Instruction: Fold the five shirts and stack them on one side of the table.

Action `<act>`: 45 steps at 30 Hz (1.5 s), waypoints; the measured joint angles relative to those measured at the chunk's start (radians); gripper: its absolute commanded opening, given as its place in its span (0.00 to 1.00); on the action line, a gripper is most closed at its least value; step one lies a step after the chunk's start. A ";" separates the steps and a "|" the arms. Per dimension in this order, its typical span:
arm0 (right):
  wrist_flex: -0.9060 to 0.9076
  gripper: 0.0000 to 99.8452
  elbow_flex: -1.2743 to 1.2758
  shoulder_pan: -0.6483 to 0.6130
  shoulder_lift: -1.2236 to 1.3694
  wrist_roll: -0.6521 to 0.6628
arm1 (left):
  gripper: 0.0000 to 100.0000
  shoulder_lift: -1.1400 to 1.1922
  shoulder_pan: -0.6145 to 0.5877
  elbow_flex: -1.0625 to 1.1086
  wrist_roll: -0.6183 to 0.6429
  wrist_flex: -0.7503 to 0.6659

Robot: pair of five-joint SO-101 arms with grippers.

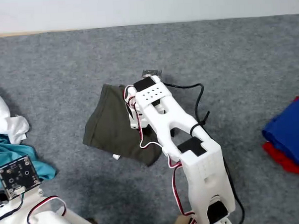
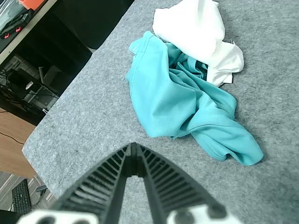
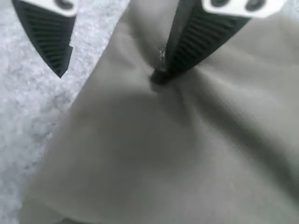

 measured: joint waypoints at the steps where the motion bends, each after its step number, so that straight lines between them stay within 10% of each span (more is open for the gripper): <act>1: -0.011 0.30 0.000 0.000 0.008 0.000 | 0.00 0.000 0.000 0.000 0.000 0.000; 10: -0.051 0.28 -0.003 0.002 0.038 0.000 | 0.00 0.000 0.000 0.000 0.000 0.000; 17: -0.051 0.00 -0.005 0.002 0.038 0.000 | 0.00 0.000 0.000 0.000 0.000 0.000; 29: -0.043 0.01 -0.003 0.069 0.031 0.169 | 0.00 0.000 0.000 0.000 0.000 0.000; 45: -0.094 0.01 -0.002 0.364 -0.041 1.106 | 0.00 0.000 0.000 0.000 0.000 0.000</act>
